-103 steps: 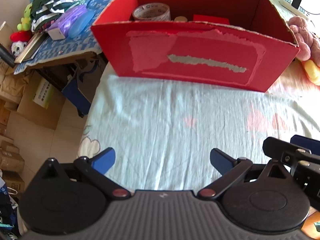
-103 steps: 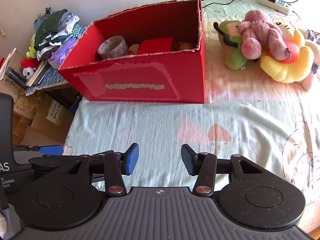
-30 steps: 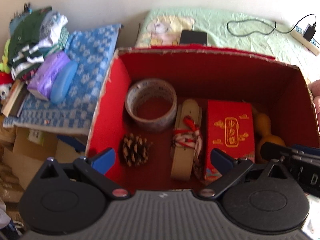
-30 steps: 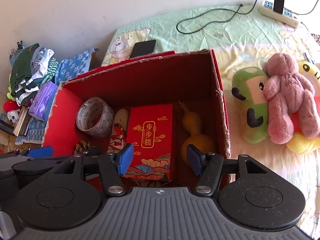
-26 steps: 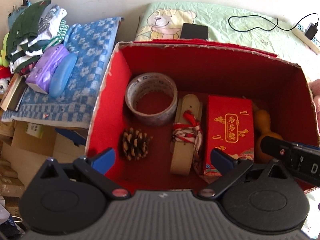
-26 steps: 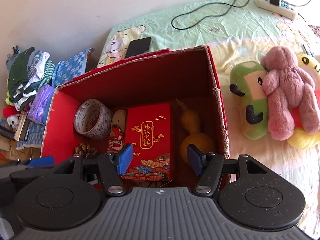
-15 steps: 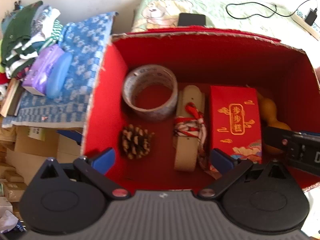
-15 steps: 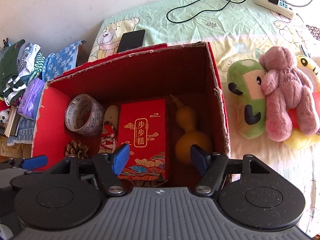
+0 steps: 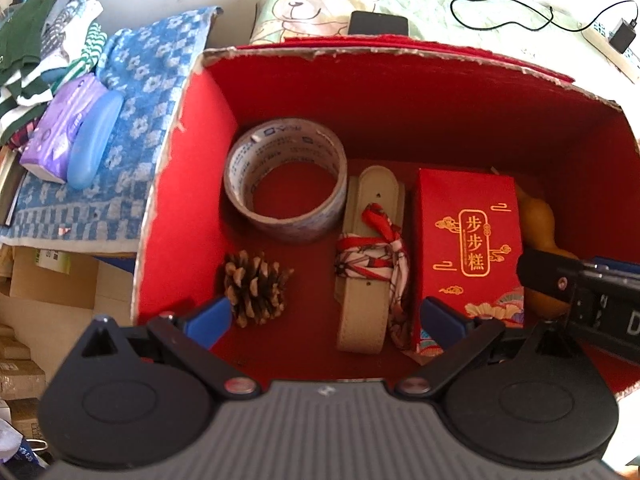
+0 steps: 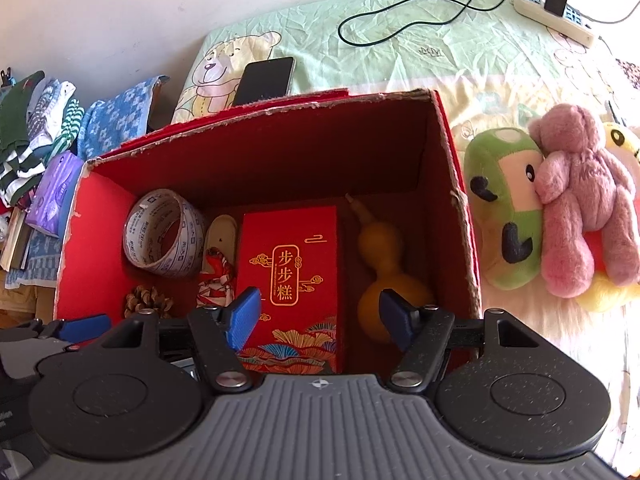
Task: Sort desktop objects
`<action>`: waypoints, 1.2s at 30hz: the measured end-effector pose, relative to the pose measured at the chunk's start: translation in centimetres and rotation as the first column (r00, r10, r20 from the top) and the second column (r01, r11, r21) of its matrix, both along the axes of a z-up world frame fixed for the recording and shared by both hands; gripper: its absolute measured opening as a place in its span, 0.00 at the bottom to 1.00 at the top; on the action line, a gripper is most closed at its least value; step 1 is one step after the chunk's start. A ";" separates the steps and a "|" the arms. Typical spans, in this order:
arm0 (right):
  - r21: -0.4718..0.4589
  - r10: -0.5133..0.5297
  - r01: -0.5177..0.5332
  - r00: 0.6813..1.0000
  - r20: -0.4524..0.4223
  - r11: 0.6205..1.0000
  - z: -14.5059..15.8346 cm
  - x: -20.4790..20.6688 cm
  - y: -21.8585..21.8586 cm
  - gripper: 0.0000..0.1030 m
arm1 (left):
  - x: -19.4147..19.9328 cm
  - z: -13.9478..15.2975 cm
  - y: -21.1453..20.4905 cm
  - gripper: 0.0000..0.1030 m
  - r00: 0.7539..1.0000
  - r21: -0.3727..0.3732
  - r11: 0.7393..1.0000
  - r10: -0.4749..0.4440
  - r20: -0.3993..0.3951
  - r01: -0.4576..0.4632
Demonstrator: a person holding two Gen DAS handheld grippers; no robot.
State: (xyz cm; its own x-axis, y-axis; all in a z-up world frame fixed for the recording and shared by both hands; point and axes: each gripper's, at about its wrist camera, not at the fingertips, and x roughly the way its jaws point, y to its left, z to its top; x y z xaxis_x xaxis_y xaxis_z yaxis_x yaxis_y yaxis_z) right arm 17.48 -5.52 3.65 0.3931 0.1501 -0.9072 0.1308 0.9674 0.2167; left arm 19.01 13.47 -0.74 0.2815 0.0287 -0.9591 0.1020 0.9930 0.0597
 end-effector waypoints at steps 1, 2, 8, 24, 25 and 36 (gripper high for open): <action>-0.005 0.004 -0.004 1.000 0.001 1.000 0.0 0.1 0.1 0.67 | 0.1 0.0 0.1 0.97 1.000 -0.002 1.000 0.000 -0.002 0.000; -0.008 0.006 -0.006 1.000 0.003 1.000 -0.1 0.3 0.3 0.67 | 0.3 -0.1 0.1 0.97 1.000 -0.005 1.000 0.000 -0.003 0.000; -0.044 0.003 -0.002 1.000 0.017 0.999 -0.1 1.0 0.5 0.67 | 0.8 0.0 0.1 0.97 1.000 0.005 1.000 -0.019 0.012 0.019; -0.098 -0.012 0.013 1.000 0.009 0.995 -0.3 0.4 0.8 0.67 | 0.1 0.5 0.7 0.97 0.998 -0.029 0.999 -0.017 0.054 0.018; -0.097 -0.015 0.016 1.000 0.010 0.995 -0.3 0.3 0.8 0.67 | 0.0 0.5 0.8 0.97 0.998 -0.042 0.999 -0.014 0.058 0.017; -0.100 -0.026 0.029 0.999 0.033 0.995 -0.1 -0.4 0.3 0.65 | -1.1 0.9 0.8 0.98 0.992 -0.078 0.997 -0.018 0.124 0.028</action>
